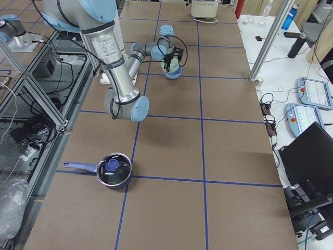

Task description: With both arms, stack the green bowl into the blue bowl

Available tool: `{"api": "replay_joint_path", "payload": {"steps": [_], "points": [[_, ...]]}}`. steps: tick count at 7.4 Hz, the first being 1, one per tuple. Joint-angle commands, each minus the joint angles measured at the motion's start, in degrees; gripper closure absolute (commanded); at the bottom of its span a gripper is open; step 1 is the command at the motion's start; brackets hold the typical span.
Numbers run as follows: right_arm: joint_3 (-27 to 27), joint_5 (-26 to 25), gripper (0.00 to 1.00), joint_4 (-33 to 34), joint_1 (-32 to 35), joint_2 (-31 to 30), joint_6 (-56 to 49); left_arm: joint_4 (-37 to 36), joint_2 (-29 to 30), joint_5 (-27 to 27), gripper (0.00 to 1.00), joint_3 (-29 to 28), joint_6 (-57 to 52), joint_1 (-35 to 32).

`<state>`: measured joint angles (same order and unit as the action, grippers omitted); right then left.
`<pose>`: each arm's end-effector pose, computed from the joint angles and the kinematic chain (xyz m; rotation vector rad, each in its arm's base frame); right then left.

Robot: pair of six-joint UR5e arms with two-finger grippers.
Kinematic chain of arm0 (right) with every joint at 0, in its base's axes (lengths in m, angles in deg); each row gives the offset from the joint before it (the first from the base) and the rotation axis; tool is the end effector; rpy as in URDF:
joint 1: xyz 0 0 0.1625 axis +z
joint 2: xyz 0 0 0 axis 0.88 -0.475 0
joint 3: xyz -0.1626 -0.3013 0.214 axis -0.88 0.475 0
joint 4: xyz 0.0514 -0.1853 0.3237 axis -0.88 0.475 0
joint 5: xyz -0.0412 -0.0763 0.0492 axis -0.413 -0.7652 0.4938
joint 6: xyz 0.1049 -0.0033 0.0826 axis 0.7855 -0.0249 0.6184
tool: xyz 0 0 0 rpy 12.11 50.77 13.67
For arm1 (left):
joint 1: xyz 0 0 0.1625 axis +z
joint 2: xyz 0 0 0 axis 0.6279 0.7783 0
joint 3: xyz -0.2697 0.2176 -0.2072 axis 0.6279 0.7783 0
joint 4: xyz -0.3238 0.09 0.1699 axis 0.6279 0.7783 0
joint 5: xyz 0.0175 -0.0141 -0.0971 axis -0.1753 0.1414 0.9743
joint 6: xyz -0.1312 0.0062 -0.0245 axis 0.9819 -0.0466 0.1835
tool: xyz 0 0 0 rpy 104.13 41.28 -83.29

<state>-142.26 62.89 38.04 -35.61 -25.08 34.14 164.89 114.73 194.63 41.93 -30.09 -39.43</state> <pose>-0.5036 -0.3478 0.2367 -0.0403 -0.9070 0.1682 0.0587 -0.4359 0.5351 0.3769 0.9763 0.1667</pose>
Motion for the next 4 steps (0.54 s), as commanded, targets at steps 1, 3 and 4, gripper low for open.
{"api": "replay_joint_path", "payload": {"steps": [1, 3, 4], "points": [[1.28, -0.46, 1.00, -0.11, -0.28, 0.74, -0.09, 0.01, -0.09, 0.00, 0.03, -0.05, -0.11, 0.01], [2.07, -1.16, 1.00, -0.37, -0.28, 0.75, -0.70, 0.10, -0.09, 0.00, 0.03, -0.05, -0.02, 0.01], [2.16, -1.25, 1.00, -0.55, -0.28, 0.66, -0.79, 0.10, -0.09, 0.00, 0.03, -0.13, -0.02, 0.01]]}}
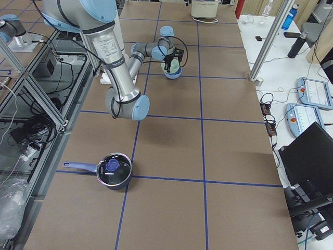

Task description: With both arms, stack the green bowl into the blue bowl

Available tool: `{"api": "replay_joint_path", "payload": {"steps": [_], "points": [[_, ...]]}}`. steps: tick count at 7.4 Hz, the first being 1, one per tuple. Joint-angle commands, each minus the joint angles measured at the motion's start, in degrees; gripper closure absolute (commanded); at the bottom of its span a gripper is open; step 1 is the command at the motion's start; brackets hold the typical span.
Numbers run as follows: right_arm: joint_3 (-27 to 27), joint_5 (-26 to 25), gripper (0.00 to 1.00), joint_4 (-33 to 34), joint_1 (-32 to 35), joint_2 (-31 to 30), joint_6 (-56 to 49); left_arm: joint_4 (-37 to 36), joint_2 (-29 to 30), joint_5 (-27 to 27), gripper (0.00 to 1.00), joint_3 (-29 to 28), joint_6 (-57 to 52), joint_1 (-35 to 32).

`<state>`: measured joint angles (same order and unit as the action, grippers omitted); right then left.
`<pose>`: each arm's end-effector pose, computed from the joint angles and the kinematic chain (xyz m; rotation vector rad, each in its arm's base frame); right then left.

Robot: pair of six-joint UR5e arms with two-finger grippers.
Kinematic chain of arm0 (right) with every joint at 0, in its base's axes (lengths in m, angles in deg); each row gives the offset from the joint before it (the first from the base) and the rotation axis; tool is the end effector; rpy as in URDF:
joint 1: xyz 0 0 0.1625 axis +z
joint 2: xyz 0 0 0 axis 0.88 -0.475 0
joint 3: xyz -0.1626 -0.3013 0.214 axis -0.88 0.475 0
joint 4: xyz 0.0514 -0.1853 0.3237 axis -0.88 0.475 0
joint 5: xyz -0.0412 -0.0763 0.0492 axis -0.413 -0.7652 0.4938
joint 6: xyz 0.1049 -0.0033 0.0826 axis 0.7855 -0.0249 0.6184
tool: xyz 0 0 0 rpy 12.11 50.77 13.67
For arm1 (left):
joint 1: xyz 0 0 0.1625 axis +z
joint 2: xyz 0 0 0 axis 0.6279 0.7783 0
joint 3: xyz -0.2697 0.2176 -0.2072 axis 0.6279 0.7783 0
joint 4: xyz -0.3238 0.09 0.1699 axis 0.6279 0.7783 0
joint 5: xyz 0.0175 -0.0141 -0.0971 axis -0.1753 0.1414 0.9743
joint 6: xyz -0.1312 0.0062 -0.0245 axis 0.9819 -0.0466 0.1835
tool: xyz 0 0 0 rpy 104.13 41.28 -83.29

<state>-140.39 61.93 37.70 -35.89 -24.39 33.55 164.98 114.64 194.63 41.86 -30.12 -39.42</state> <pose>-0.5134 -0.3516 0.2415 -0.0274 -0.8897 0.1644 0.0587 -0.4353 0.5362 0.3759 0.9760 0.1668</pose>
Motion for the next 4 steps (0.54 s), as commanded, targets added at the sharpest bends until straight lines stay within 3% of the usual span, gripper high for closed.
{"api": "replay_joint_path", "payload": {"steps": [1, 4], "points": [[0.37, -0.29, 1.00, -0.30, -0.01, 0.05, -0.19, 0.01, -0.01, 0.00, 0.03, -0.32, -0.08, 0.09], [2.13, -0.55, 1.00, -0.39, -0.01, 0.93, -0.90, 0.01, 0.08, 0.00, 0.03, -0.68, -0.17, 0.09]]}}
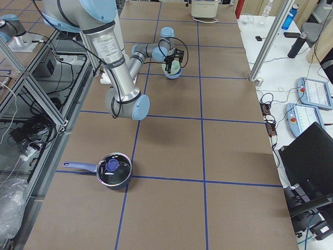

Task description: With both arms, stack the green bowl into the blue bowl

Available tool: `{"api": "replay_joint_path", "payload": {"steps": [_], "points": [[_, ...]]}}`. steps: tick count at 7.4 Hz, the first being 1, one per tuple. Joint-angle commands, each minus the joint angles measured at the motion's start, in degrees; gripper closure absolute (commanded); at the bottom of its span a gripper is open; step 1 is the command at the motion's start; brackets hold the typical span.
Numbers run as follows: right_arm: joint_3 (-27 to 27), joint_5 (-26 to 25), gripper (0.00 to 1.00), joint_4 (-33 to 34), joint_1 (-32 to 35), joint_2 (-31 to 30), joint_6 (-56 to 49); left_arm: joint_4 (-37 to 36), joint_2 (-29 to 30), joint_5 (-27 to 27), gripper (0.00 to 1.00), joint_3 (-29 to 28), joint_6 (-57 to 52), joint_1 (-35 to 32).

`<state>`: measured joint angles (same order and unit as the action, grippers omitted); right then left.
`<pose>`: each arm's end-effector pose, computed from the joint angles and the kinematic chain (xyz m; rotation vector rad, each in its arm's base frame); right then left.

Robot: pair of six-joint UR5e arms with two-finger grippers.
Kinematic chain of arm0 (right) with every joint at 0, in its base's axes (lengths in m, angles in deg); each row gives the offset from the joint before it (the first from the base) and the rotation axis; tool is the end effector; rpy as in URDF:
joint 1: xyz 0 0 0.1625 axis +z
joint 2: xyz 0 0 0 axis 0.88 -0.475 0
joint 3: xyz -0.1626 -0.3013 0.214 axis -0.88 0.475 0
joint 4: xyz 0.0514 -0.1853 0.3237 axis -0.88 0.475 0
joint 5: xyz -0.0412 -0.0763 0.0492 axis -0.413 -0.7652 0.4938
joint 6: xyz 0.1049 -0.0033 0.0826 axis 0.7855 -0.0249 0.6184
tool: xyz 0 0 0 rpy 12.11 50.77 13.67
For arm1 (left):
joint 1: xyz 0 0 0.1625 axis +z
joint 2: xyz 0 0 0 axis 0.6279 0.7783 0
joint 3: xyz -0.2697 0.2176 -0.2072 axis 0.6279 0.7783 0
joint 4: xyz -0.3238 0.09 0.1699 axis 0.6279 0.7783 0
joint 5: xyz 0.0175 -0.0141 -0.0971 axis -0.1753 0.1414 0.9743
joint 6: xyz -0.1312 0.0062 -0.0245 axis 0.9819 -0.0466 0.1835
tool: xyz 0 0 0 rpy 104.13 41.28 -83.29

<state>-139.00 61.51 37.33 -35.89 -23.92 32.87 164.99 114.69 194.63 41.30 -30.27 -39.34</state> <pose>-0.5194 -0.3555 0.2451 -0.0186 -0.8791 0.1583 0.0594 -0.4358 0.5405 0.3685 0.9746 0.1665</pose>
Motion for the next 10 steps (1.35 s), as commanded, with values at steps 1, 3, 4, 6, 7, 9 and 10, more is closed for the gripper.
{"api": "replay_joint_path", "payload": {"steps": [1, 3, 4, 6, 7, 9, 10], "points": [[0.74, -0.14, 1.00, -0.02, 0.00, 0.55, -0.23, 0.00, 0.04, -0.09, 0.03, -0.37, -0.02, 0.01], [1.00, -0.14, 1.00, -0.02, 0.00, 0.47, -0.31, 1.92, 0.04, 0.00, 0.03, -1.69, 0.07, 0.01], [1.35, -0.48, 1.00, -0.11, 0.00, 0.46, -0.40, 2.54, 0.04, 0.00, 0.02, -1.96, 0.16, 0.01], [3.63, -0.66, 1.00, -5.44, 0.00, 0.55, 0.30, 2.55, 0.04, 0.00, 0.03, -1.96, 0.16, 0.01], [3.82, -0.66, 1.00, -5.82, 0.00, 0.55, 0.39, 2.64, 0.04, 0.00, 0.03, -2.05, 0.16, 0.01], [3.82, -0.66, 1.00, -5.82, 0.00, 0.55, 0.22, 2.64, 0.04, 0.00, 0.03, -2.05, 0.16, 0.01], [3.82, -0.66, 1.00, -5.82, 0.00, 0.55, -0.13, 2.64, 0.13, -0.09, 0.02, -2.13, 0.16, 0.01]]}}
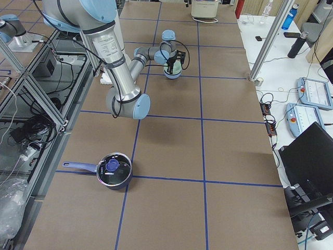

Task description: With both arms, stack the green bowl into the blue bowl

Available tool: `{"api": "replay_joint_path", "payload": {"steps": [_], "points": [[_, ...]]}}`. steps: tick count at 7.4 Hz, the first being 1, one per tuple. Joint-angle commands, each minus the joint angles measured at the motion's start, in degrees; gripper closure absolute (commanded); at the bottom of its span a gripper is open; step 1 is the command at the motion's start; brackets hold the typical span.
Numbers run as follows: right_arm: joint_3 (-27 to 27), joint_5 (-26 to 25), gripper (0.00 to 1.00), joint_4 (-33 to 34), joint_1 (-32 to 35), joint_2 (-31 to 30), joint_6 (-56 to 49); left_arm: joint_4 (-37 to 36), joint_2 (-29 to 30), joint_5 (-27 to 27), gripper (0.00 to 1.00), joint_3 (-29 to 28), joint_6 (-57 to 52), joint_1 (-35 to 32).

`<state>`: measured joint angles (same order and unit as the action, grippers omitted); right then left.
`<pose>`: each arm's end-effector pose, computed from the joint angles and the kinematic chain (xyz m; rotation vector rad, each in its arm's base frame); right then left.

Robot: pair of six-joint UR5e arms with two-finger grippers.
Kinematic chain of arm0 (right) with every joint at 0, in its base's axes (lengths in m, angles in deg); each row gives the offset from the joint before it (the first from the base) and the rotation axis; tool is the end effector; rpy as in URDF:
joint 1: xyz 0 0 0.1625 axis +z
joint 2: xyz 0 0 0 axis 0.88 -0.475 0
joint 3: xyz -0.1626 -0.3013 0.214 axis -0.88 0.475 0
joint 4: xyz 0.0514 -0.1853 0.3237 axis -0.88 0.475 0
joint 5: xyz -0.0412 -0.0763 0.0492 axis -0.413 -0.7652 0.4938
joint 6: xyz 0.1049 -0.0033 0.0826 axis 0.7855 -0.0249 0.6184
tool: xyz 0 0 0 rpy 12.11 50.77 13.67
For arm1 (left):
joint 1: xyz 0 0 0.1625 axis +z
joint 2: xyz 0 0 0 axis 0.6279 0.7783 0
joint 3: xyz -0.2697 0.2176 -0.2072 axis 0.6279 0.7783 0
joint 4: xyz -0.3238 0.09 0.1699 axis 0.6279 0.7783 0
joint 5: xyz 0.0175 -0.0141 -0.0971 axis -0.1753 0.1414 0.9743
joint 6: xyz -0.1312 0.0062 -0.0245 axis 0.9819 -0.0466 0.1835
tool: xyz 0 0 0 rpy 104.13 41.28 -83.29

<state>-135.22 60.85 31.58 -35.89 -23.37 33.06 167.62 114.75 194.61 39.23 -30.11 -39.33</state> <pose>-0.5353 -0.3648 0.2497 0.0050 -0.9175 0.1583 0.0597 -0.4371 0.5515 0.3771 0.9764 0.1688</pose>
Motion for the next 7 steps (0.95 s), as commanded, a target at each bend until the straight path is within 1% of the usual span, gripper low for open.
{"api": "replay_joint_path", "payload": {"steps": [1, 2, 3, 5, 6, 7], "points": [[0.04, 0.00, 1.00, -0.07, 0.00, -0.08, -0.41, 0.01, 0.06, 0.02, 0.03, -0.07, 0.00, 0.00], [-0.05, 0.00, 0.29, -1.11, 0.52, -0.43, -0.59, 0.01, 0.06, 0.02, 0.03, -0.15, 0.00, 0.09], [-0.05, -2.79, 0.00, -1.65, 0.44, -0.52, -0.41, 0.01, 0.06, 0.02, 0.02, -0.07, 0.00, 0.09], [-0.48, -3.25, 0.00, -1.91, 1.14, -0.61, -2.25, 0.01, 0.06, 0.02, 0.03, -0.15, 0.00, 0.09], [-1.36, -2.82, 0.00, -3.05, 3.49, -0.53, -2.26, 0.01, 0.06, 0.02, 0.03, -0.07, 0.00, 0.00], [-2.15, 0.32, 0.00, -3.06, 7.95, -0.79, -3.74, 0.01, 0.06, 0.02, 0.03, -0.07, 0.00, 0.00]]}}
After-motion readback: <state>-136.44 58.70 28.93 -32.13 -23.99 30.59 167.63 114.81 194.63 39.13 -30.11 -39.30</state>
